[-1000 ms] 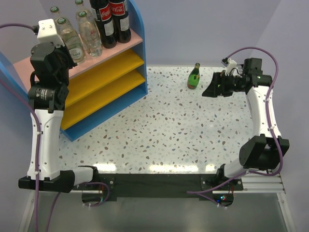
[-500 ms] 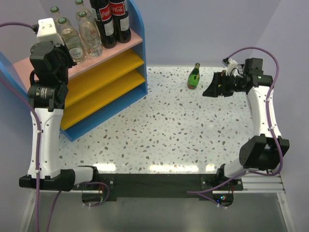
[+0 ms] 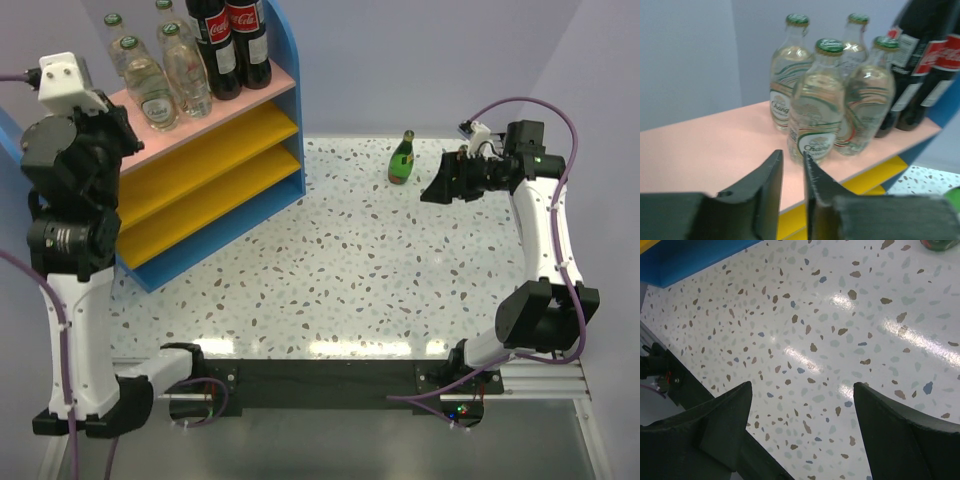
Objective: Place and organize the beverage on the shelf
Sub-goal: Adjust the drink on the shelf, then pick up the drink from the center of the board.
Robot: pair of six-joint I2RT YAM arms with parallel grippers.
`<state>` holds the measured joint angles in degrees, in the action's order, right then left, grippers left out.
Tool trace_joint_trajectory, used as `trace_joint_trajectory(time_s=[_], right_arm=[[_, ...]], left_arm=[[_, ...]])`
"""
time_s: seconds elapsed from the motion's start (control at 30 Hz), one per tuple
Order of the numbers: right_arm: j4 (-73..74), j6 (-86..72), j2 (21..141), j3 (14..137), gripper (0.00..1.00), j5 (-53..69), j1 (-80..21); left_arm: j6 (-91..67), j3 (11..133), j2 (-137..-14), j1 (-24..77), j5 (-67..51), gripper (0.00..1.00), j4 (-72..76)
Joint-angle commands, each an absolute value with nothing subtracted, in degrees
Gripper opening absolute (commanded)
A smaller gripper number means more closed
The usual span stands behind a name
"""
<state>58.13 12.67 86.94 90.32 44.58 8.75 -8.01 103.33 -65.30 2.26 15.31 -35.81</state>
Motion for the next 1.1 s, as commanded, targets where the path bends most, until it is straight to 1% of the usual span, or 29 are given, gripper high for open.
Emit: trace_joint_trajectory(time_s=[0.0, 0.03, 0.07, 0.1, 0.17, 0.2, 0.23, 0.27, 0.3, 0.37, 0.43, 0.5, 0.57, 0.67, 0.7, 0.77, 0.93, 1.07], right_arm=[[60.2, 17.0, 87.4, 94.1, 0.86, 45.9, 9.1], [60.6, 18.3, 87.8, 94.7, 0.86, 46.0, 9.1], [61.2, 19.0, 88.3, 95.5, 0.91, 45.8, 9.1], [62.1, 19.6, 89.4, 97.0, 0.92, 45.6, 9.1], [62.8, 21.1, 90.5, 98.8, 0.98, 44.9, 9.1], [63.0, 21.6, 91.7, 100.7, 0.99, 44.1, 9.1], [63.1, 22.1, 92.5, 101.7, 0.99, 43.5, 9.1], [63.1, 22.1, 93.2, 102.8, 0.99, 42.9, 9.1], [63.3, 22.1, 94.1, 105.3, 0.99, 41.5, 9.0], [63.4, 21.8, 97.3, 107.7, 0.99, 40.0, 8.8], [63.4, 21.1, 100.4, 111.6, 0.99, 37.0, 8.4], [62.4, 20.2, 102.4, 114.8, 0.99, 34.6, 7.9], [60.0, 18.7, 104.6, 116.5, 0.99, 29.2, 7.6], [57.8, 16.2, 107.7, 119.4, 0.99, 19.9, 7.7], [56.4, 15.0, 108.5, 120.5, 0.99, 17.6, 7.7], [55.4, 14.2, 110.9, 121.5, 0.98, 12.6, 7.6], [52.3, 11.9, 114.6, 124.0, 0.98, 8.3, 7.7], [51.2, 11.7, 118.2, 126.9, 0.98, 6.1, 7.7]], left_arm=[[-10.4, 102.1, -59.3, 1.8, 6.8, 0.29, -35.7], [-11.3, 100.1, -57.2, 1.8, 2.3, 0.36, -35.6], [-11.8, 98.9, -56.2, 1.9, 0.4, 0.44, -35.3], [-12.1, 95.4, -54.9, 1.8, -3.1, 0.6, -34.9], [-13.4, 92.0, -52.1, 1.8, -11.3, 0.72, -33.8], [-13.7, 88.7, -51.4, 1.9, -14.1, 0.77, -33.6], [-14.7, 87.0, -50.4, 1.8, -18.8, 0.79, -33.4], [-15.0, 85.1, -49.8, 1.9, -21.1, 0.84, -32.8], [-15.6, 81.2, -49.2, 1.9, -22.8, 0.86, -32.2], [-16.9, 77.1, -47.5, 1.9, -27.4, 0.9, -29.9], [-18.4, 71.1, -45.9, 2.1, -30.8, 0.92, -27.2], [-19.4, 65.2, -44.5, 2.5, -32.2, 0.95, -25.1], [-20.0, 61.6, -42.7, 3.8, -32.1, 0.96, -23.3], [-21.4, 55.0, -40.8, 7.2, -30.2, 0.96, -20.9], [-22.1, 51.9, -40.4, 8.6, -27.6, 0.96, -20.1], [-22.7, 49.3, -39.8, 14.2, -24.2, 0.96, -18.2], [-23.6, 43.3, -41.9, 24.8, -12.7, 0.97, -15.7], [-24.3, 41.0, -43.8, 29.7, -7.5, 0.98, -13.5]])
